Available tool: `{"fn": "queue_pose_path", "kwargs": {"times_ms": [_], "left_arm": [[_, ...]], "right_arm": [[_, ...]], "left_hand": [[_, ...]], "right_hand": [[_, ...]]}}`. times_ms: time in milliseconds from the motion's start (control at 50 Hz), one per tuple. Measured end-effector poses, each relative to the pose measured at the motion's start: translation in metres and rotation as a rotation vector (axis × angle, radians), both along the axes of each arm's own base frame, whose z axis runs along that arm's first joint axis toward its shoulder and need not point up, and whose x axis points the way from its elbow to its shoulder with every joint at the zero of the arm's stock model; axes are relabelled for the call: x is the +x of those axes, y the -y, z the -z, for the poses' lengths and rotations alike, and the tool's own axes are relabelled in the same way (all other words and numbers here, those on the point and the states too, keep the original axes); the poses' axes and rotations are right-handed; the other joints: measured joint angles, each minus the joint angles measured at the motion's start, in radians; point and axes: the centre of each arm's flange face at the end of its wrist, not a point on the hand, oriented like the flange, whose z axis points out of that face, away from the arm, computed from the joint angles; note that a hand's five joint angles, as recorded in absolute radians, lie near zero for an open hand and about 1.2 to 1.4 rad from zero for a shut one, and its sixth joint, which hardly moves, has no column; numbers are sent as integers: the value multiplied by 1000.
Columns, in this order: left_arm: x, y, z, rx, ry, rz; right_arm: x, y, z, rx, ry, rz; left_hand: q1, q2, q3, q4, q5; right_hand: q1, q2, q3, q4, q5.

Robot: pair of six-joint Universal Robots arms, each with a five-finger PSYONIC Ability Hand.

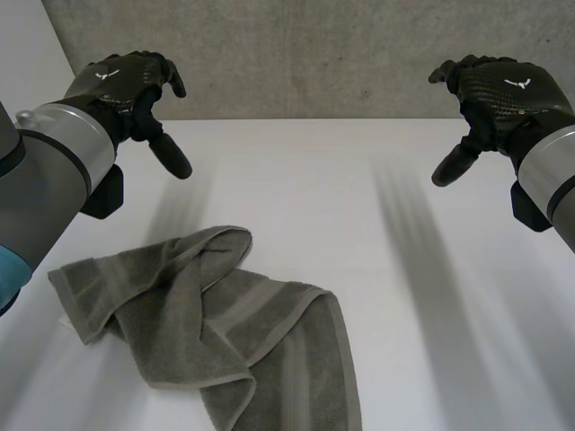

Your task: Fold the towel.

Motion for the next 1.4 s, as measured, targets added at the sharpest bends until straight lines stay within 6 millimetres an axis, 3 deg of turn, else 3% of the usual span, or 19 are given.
{"fn": "queue_pose_path", "kwargs": {"times_ms": [480,620,720,820,920,1080,1220,1400], "left_arm": [[2,-2,0,17,21,3],[-3,-11,2,29,34,80],[-6,-32,14,71,91,224],[0,-51,47,150,207,316],[14,-69,88,244,344,356],[30,-96,130,293,466,400],[32,-101,148,230,470,411],[36,-89,158,164,446,363]], "right_arm": [[-1,0,-5,-106,-10,2],[4,-3,-1,-95,-72,-34],[9,-11,26,8,-279,-129],[14,-30,64,177,-441,-302],[18,-53,93,300,-461,-471],[17,-90,132,397,-430,-664],[10,-113,161,386,-473,-734],[5,-127,182,362,-500,-755]], "left_hand": [[0,0,0,0,0],[0,0,0,0,0],[0,0,0,0,1],[0,0,0,0,1],[0,0,0,0,0],[0,0,0,0,0],[0,0,0,0,0],[0,0,0,0,1]], "right_hand": [[0,1,0,0,0],[0,1,0,0,0],[0,1,0,0,0],[0,1,0,0,0],[0,1,0,0,0],[0,1,0,0,0],[-3,1,0,0,0],[-3,1,0,0,0]]}}
